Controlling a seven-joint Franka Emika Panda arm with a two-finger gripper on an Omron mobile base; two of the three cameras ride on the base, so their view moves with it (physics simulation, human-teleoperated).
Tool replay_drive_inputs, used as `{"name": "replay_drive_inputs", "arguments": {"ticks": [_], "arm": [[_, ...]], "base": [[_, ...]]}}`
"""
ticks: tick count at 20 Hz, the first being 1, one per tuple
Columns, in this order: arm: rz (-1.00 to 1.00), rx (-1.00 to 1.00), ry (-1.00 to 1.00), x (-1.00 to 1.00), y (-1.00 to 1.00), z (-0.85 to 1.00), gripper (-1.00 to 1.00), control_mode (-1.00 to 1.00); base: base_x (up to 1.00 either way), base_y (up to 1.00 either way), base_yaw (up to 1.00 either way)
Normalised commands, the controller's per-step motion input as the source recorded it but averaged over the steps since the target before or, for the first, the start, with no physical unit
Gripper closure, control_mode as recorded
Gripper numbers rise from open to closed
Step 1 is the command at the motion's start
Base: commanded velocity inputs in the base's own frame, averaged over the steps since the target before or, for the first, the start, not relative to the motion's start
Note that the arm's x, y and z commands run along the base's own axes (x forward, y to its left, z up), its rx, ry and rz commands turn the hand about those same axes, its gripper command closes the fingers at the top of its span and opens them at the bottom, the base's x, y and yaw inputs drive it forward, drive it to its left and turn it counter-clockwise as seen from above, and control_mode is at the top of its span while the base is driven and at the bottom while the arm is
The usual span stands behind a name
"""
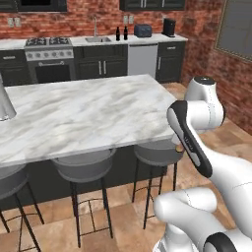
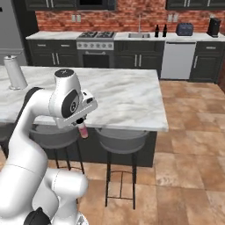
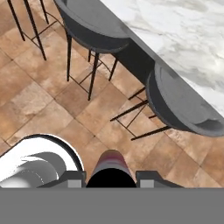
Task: Place the large bottle from the dining counter next to the other large bottle outside the sink, and place the small bottle from the dining counter next to the other small bottle inside the sink.
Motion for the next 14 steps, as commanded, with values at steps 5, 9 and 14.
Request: {"name": "replay_drive_inputs", "arguments": {"ticks": [5, 9, 14], "arm": [[0.00, 0.00, 0.00, 0.00, 0.00, 0.00, 1.00, 1.00], [0.00, 0.00, 0.00, 0.00, 0.00, 0.00, 1.00, 1.00], [0.00, 0.00, 0.00, 0.00, 0.00, 0.00, 1.00, 1.00]], "base": [[0.34, -0.72, 0.02], [0.32, -0.74, 0.03], [0.28, -0.79, 0.03]]}}
